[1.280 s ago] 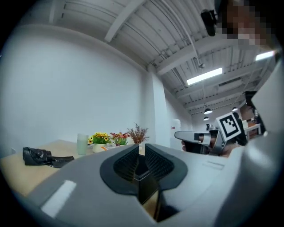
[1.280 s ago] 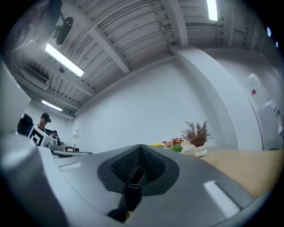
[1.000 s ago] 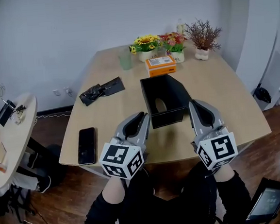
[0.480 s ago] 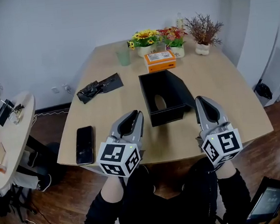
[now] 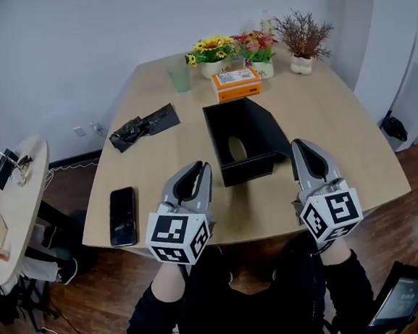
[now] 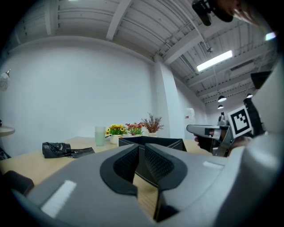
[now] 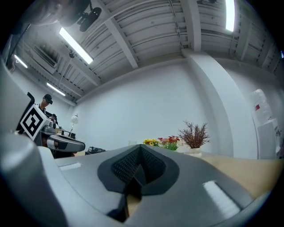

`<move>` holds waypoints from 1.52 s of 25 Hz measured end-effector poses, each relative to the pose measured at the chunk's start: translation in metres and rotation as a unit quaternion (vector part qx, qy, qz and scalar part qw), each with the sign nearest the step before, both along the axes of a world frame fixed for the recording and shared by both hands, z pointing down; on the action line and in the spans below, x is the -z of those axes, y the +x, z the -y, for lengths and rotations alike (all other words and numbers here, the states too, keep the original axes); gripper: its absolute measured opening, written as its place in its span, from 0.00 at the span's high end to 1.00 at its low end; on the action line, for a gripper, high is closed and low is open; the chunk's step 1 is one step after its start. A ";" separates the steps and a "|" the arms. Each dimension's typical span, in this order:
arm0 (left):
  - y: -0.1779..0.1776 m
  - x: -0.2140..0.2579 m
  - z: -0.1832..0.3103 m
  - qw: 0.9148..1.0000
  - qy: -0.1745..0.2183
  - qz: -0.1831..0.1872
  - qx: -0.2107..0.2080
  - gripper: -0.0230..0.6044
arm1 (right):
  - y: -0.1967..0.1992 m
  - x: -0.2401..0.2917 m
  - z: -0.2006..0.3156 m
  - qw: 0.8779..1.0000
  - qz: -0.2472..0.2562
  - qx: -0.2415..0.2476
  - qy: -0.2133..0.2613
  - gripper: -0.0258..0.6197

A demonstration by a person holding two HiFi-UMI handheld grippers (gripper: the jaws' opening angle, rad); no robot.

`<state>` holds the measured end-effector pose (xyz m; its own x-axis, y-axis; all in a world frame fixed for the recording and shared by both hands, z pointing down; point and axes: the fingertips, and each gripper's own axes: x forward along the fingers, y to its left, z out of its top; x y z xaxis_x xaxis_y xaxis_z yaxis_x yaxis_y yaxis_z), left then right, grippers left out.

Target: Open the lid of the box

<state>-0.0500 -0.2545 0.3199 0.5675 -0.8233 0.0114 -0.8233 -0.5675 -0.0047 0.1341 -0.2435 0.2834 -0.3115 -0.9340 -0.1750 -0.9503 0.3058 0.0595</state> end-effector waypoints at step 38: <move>0.004 -0.006 -0.002 1.000 -0.013 0.010 -0.009 0.93 | -0.009 -0.006 0.001 0.999 0.000 0.027 -0.018 0.96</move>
<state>-0.0460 -0.2529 0.3262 0.5811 -0.8126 0.0446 -0.8133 -0.5819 -0.0052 0.1256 -0.2449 0.2892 -0.3623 -0.9214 -0.1406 -0.9321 0.3592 0.0477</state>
